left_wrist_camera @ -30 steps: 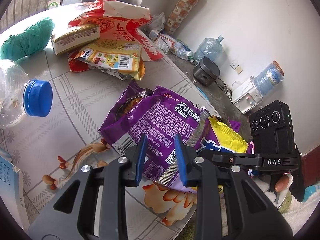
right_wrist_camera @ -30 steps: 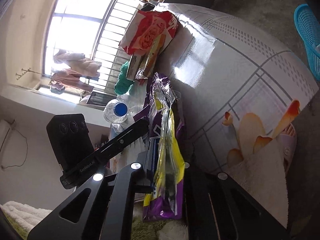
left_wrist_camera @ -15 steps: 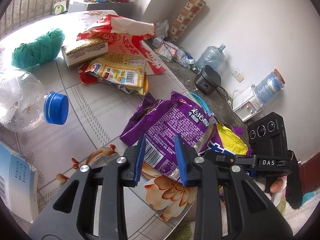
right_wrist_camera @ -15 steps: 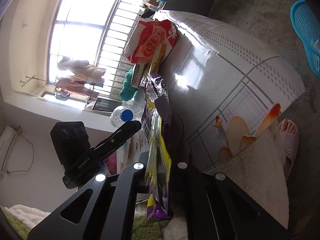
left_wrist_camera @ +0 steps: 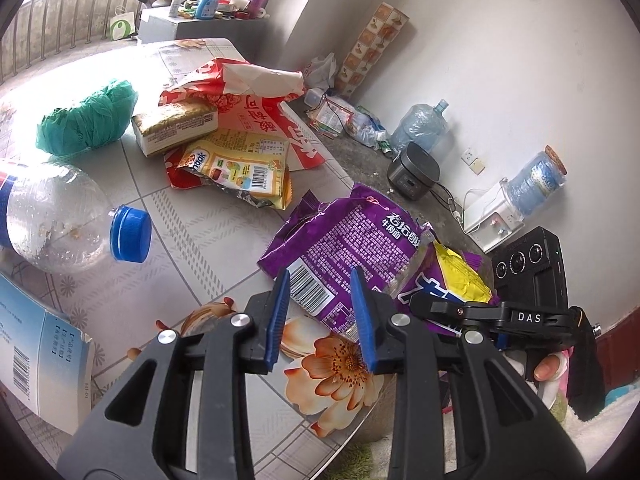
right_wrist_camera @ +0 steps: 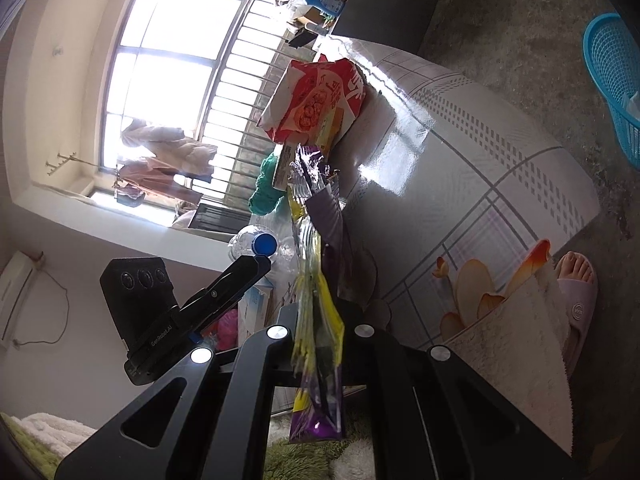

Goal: Collect trash

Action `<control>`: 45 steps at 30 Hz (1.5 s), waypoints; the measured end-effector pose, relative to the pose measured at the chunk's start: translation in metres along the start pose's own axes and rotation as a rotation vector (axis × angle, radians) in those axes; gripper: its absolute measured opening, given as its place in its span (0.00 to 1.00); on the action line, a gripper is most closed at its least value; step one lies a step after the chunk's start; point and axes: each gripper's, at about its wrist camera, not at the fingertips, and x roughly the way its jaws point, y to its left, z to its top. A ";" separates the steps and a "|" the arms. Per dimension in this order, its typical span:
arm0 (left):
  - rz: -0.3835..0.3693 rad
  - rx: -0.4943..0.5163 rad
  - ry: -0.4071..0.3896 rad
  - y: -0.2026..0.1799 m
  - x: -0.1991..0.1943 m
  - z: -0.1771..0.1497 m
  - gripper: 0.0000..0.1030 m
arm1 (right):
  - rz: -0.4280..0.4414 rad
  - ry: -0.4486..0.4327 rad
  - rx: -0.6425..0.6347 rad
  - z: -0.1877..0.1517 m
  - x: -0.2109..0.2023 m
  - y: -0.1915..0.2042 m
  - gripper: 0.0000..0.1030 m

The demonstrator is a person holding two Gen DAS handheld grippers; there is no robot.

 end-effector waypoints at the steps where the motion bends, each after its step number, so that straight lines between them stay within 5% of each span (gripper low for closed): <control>1: 0.000 0.000 -0.005 -0.001 -0.002 0.001 0.31 | 0.001 -0.003 -0.003 0.001 -0.001 0.001 0.04; 45: 0.062 -0.011 -0.170 -0.005 -0.073 0.010 0.37 | 0.033 -0.068 -0.059 0.015 -0.019 0.028 0.04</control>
